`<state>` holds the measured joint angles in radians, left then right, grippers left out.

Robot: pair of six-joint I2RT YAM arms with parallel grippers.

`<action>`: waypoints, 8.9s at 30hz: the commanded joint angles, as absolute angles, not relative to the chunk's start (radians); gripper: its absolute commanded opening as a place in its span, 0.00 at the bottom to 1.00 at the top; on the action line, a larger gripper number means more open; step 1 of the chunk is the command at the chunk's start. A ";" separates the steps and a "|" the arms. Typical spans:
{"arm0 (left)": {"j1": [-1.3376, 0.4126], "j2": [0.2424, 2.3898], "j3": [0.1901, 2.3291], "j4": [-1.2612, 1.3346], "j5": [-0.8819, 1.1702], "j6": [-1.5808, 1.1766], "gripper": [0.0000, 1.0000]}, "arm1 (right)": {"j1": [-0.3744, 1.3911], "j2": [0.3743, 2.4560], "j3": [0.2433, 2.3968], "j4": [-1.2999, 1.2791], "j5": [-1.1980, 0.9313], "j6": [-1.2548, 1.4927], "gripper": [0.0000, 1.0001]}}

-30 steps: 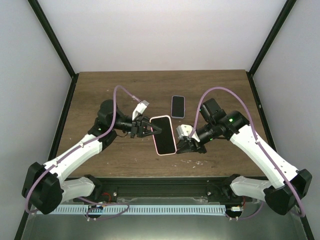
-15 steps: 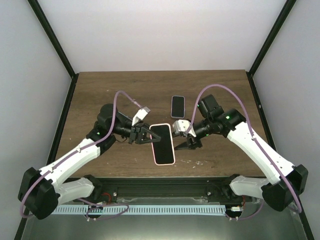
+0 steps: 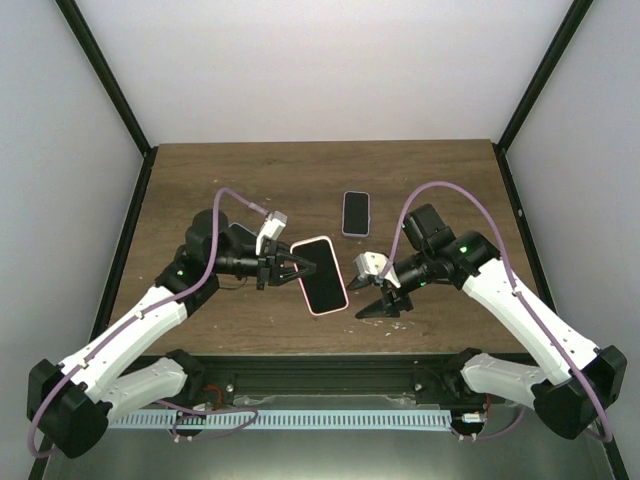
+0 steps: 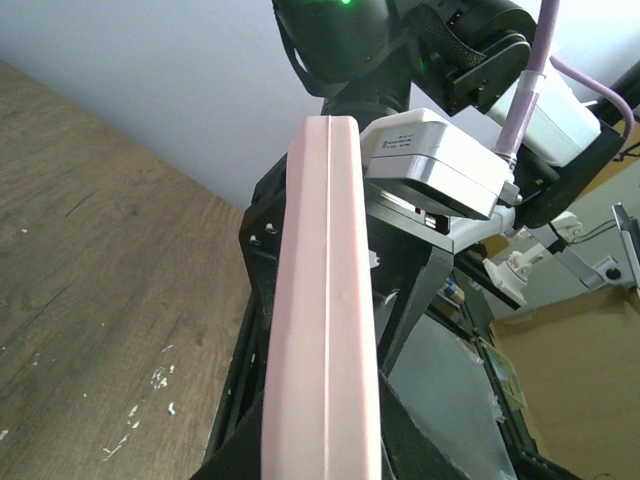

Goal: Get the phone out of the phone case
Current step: Remove the phone case from the phone, then place the phone case at the center of the board.

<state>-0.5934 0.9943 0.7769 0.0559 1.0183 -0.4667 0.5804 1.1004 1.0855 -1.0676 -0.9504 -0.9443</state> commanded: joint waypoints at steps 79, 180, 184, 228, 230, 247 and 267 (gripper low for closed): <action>-0.586 0.994 0.791 0.069 0.976 -0.407 0.00 | 0.631 1.219 1.166 -1.068 -1.026 -0.932 0.35; -1.013 1.179 0.726 -0.069 -0.361 -0.495 0.61 | 0.548 1.171 0.903 -0.488 -0.376 0.459 0.01; -1.135 1.294 0.774 -0.038 -0.467 -0.454 0.59 | 0.533 1.234 0.888 -0.458 -0.451 0.507 0.01; -1.252 1.596 0.963 -0.105 -0.782 -0.281 0.00 | 0.427 1.350 0.869 -0.450 -0.536 0.528 0.01; -1.251 1.585 0.960 -0.107 -0.781 -0.297 0.00 | 0.427 1.340 0.862 -0.452 -0.487 0.504 0.01; -1.226 1.406 0.891 -0.118 -0.771 -0.423 0.00 | 0.390 1.233 0.870 -0.474 -0.174 0.338 0.01; -1.157 1.359 0.864 -0.231 -0.812 -0.414 0.00 | -0.032 1.337 1.070 -0.581 -0.490 -0.262 0.01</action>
